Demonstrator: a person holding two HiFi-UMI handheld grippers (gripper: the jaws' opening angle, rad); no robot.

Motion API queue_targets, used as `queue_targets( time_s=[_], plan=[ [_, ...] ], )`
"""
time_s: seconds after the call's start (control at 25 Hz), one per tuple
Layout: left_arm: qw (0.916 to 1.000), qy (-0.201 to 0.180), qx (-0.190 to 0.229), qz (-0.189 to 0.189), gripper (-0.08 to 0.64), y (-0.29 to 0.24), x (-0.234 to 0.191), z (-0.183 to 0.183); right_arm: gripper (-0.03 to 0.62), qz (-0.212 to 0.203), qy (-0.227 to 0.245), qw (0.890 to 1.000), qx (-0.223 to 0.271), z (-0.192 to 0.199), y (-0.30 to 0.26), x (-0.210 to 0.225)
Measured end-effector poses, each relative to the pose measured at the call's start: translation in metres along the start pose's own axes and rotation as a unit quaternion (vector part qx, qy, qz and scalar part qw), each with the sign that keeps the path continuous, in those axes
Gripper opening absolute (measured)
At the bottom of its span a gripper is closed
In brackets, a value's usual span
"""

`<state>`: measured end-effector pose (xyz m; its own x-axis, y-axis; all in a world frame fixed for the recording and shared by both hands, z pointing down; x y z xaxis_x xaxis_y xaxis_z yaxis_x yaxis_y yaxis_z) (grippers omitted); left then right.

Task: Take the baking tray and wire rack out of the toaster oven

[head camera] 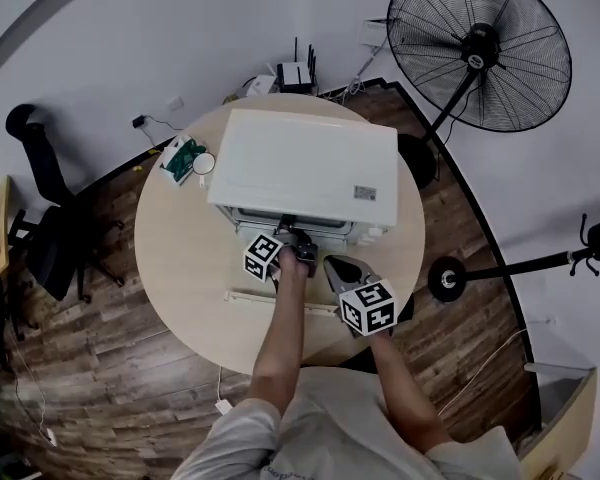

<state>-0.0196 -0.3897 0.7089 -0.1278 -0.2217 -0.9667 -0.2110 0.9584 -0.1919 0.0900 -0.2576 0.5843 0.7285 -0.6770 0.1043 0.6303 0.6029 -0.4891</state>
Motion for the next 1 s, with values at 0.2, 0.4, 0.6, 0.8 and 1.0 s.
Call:
queue_targets(
  time_s=[0.2,0.4,0.6,0.8,1.0],
  plan=[
    [1.0000,-0.001,-0.002,0.000,0.111,0.011,-0.003,0.000,-0.005,0.002,-0.002,1.000,0.000,0.006,0.006,-0.005],
    [1.0000,0.000,-0.004,0.000,0.111,0.021,-0.006,0.002,-0.005,0.006,0.000,1.000,0.007,0.005,0.013,-0.005],
    [1.0000,-0.001,-0.004,0.001,0.110,0.031,-0.009,0.002,-0.005,0.004,0.007,1.000,0.013,0.002,0.016,-0.011],
    [1.0000,0.002,-0.005,-0.003,0.110,0.042,-0.012,0.005,-0.005,0.001,0.012,1.000,0.016,0.000,0.020,-0.020],
    [1.0000,0.000,-0.005,-0.002,0.109,0.058,-0.015,0.006,-0.005,-0.001,0.006,1.000,0.025,-0.001,0.019,-0.027]
  ],
)
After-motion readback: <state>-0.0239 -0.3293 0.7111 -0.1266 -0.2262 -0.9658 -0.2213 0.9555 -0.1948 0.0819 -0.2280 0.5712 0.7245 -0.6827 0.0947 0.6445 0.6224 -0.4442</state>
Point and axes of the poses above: the fingertips, and each gripper's own axes: y backward along the fingers, x to its right, z out of its underside, the point moved 1 cm from there along y, backward along the fingers, and after that the axes turned 11 degrees about y, right-handed, at the moved point
